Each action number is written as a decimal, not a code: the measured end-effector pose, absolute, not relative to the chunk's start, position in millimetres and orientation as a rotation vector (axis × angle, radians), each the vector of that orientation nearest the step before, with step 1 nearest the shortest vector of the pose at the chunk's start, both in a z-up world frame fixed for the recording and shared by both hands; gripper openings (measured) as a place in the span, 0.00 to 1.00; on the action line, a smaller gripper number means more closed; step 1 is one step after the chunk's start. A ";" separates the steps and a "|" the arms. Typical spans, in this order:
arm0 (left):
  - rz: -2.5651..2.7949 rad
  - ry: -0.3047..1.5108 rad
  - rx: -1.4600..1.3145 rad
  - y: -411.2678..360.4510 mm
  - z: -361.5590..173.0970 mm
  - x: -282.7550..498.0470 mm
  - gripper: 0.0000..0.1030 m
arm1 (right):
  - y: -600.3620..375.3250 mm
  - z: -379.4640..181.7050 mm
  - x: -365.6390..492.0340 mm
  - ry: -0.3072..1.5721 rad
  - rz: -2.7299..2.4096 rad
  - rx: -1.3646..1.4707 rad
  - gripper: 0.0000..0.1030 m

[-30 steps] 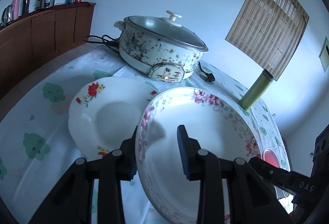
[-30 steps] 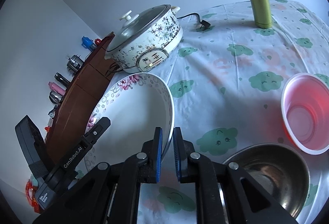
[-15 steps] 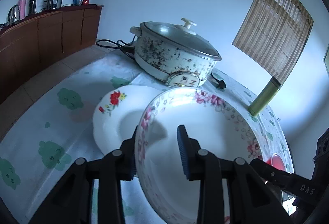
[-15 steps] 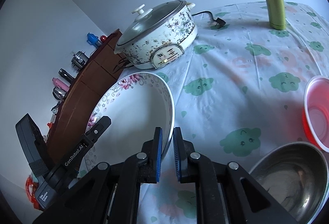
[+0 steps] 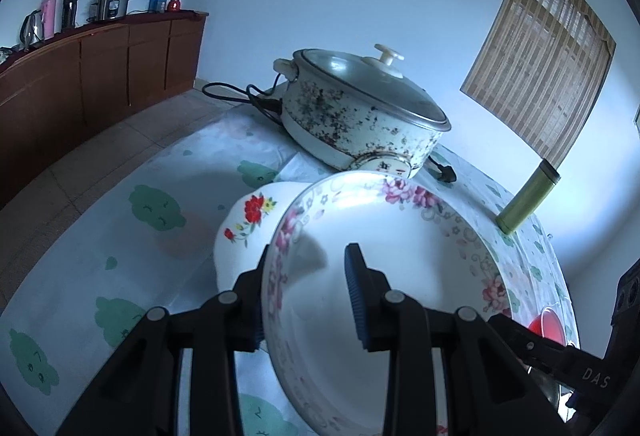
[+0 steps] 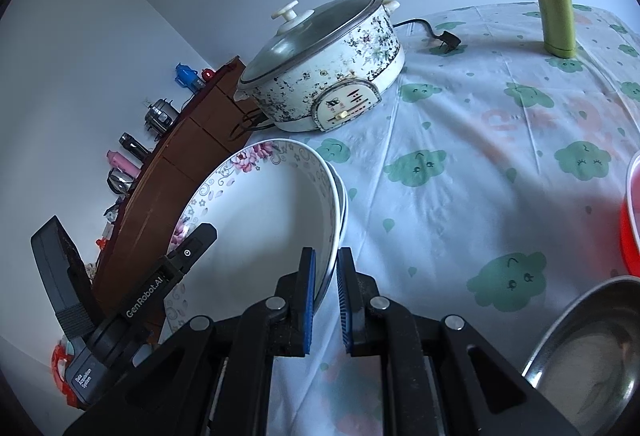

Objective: Organize plates and bowls
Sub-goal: 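Lower the pink-floral bowl onto the red-flower plate stack with the right gripper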

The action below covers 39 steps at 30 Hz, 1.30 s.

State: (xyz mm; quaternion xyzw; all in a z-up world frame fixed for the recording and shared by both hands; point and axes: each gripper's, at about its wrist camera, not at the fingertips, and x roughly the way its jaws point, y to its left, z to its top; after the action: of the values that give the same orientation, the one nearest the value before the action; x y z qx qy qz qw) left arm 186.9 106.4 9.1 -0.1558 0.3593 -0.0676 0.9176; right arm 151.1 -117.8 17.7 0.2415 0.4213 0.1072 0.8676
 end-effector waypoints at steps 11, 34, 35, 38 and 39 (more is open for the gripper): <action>-0.110 0.744 -0.335 123.8 5.3 199.5 0.30 | -103.3 16.1 164.0 0.865 0.248 0.533 0.12; -0.014 0.787 -0.324 140.5 -11.4 229.7 0.30 | -78.0 -16.7 200.8 0.885 0.252 0.565 0.12; -0.013 0.791 -0.323 140.0 -12.7 230.1 0.30 | -78.2 -18.0 202.0 0.887 0.250 0.567 0.12; -0.014 0.803 -0.317 137.5 -16.5 232.4 0.30 | -79.3 -19.9 203.9 0.885 0.241 0.560 0.12; -0.014 0.805 -0.315 136.5 -17.4 232.8 0.30 | -79.3 -19.9 204.5 0.885 0.238 0.552 0.12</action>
State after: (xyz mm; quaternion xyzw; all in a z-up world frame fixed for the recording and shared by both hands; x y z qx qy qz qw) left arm 232.8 136.5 -17.4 -0.1525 0.3901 -0.0069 0.9080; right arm 204.5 -79.3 -19.9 0.2630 0.4219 0.1133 0.8602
